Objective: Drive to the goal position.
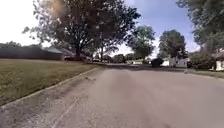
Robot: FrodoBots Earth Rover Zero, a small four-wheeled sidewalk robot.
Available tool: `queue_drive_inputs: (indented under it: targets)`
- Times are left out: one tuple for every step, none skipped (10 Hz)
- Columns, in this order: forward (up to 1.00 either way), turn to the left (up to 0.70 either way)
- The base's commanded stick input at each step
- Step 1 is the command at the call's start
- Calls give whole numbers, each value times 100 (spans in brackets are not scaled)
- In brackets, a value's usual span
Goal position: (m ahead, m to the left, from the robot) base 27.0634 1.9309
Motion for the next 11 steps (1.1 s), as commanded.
queue_drive_inputs:
  targets:
    - [100, 0]
    - [100, 0]
    - [100, 0]
    - [100, 0]
    - [100, 0]
    - [100, 0]
    - [100, 0]
    - [100, 0]
    - [100, 0]
    - [100, 0]
    - [100, 0]
